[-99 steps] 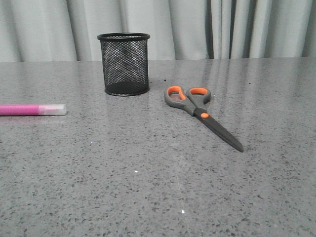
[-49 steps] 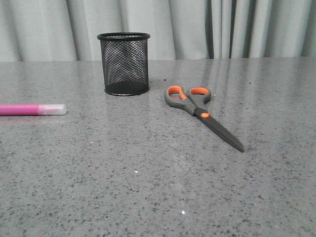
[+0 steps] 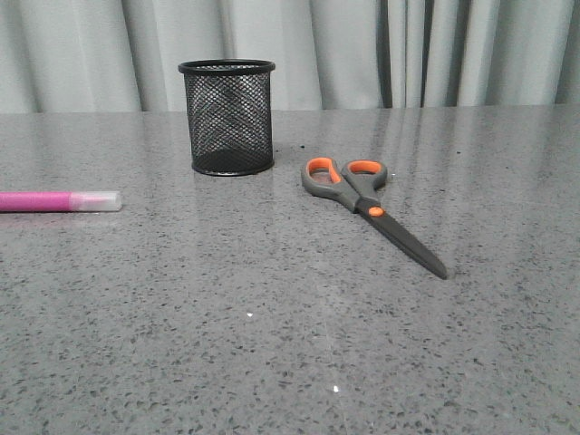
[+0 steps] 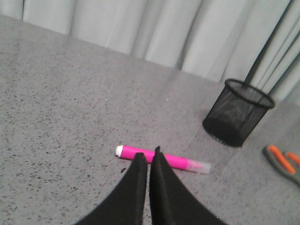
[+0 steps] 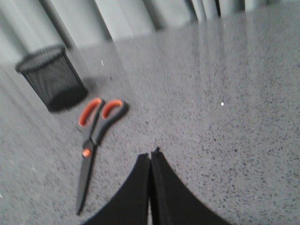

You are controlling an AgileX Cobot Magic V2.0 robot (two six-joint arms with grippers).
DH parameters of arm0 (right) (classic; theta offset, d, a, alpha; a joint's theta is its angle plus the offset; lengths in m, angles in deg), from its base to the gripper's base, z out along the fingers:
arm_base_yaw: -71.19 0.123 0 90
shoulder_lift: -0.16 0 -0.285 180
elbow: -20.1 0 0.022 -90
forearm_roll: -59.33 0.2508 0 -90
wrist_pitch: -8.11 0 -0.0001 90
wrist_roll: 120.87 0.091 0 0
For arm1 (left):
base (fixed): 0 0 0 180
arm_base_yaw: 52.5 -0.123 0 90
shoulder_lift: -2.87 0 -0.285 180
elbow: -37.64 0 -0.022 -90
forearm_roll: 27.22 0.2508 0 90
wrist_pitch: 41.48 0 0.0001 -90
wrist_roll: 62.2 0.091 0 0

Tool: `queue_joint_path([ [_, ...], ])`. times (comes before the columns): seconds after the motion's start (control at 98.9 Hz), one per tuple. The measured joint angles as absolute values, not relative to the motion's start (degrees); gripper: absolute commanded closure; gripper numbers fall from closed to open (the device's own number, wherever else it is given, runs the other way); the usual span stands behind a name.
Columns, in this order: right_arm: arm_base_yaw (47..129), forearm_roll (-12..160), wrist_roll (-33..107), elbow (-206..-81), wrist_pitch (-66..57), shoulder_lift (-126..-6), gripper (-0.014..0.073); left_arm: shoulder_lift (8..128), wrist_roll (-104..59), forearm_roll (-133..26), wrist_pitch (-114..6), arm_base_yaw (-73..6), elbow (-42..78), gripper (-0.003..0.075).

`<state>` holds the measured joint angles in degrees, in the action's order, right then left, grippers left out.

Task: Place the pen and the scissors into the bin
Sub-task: 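Lower the left gripper onto the pink marker and grasp it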

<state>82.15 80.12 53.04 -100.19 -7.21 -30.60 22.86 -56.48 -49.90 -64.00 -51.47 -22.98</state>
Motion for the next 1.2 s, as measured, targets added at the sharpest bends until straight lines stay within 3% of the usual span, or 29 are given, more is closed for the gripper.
queue_joint_path([
  [0.293,82.2,76.4,52.6,-116.4,-17.6,-52.1,0.0619,43.2,-50.8,-44.1,-74.7,-51.5,-8.4,0.0736],
  [0.394,82.2,76.2,51.1,-118.7,-19.2,-56.0,0.0468,48.2,-46.4,-45.8,-75.3,-51.5,-6.1,0.0695],
  [0.485,82.2,76.2,50.7,-120.0,-19.5,-58.0,0.0272,52.6,-42.0,-48.3,-75.5,-51.5,-4.1,0.0600],
  [0.556,82.2,76.2,50.2,-120.8,-19.5,-59.0,0.0188,56.1,-38.8,-50.3,-75.6,-51.5,-2.4,0.0514],
  [0.697,82.2,76.1,48.9,-121.2,-19.5,-59.6,0.0200,63.4,-32.6,-54.0,-75.6,-51.5,0.9,0.0428],
  [0.95,82.2,76.1,46.6,-121.3,-19.5,-59.5,0.0202,78.9,-18.5,-57.8,-80.9,-51.5,9.4,0.0428],
  [1.203,82.2,76.1,45.9,-121.3,-19.4,-59.5,0.0202,94.8,5.4,-58.0,-91.6,-51.4,20.1,0.0428],
])
